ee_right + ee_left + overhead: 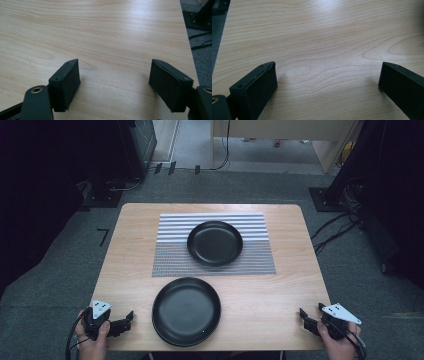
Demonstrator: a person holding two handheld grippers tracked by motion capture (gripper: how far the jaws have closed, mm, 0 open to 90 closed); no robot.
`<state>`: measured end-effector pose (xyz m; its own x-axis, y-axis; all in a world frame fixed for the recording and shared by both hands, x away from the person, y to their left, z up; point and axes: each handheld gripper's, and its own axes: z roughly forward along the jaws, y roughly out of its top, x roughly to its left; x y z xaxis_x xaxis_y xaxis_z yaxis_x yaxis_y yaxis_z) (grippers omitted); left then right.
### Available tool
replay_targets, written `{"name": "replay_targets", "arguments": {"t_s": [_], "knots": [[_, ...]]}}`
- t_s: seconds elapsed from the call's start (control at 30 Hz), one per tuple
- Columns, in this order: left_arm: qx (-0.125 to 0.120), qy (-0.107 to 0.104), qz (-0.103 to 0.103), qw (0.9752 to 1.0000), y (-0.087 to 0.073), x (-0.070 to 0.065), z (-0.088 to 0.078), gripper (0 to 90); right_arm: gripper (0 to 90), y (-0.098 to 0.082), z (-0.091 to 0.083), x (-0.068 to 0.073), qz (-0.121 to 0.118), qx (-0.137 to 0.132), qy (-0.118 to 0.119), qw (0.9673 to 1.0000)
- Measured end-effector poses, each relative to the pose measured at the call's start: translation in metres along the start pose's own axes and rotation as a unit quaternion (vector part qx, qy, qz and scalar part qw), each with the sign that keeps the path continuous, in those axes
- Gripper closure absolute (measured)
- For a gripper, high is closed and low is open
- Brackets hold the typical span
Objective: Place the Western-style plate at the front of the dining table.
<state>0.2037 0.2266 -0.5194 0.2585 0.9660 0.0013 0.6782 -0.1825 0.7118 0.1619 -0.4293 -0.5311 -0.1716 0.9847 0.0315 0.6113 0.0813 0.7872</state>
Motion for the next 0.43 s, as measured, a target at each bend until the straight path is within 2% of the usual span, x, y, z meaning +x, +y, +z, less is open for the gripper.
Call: {"name": "replay_targets", "arguments": {"t_s": [0.13, 0.43], "knots": [[-0.007, 0.000, 0.000, 1.0000, -0.0015, 0.0002, 0.0001, 1.7, 20.3, -0.0048, -0.0019, -0.0015, -0.002, -0.010, 0.004, 0.9999], [-0.005, 0.002, -0.001, 1.0000, -0.0014, -0.0002, -0.0002, 1.7, 12.8, -0.0040, -0.0007, -0.0017, 0.006, -0.003, -0.007, 1.0000]]}}
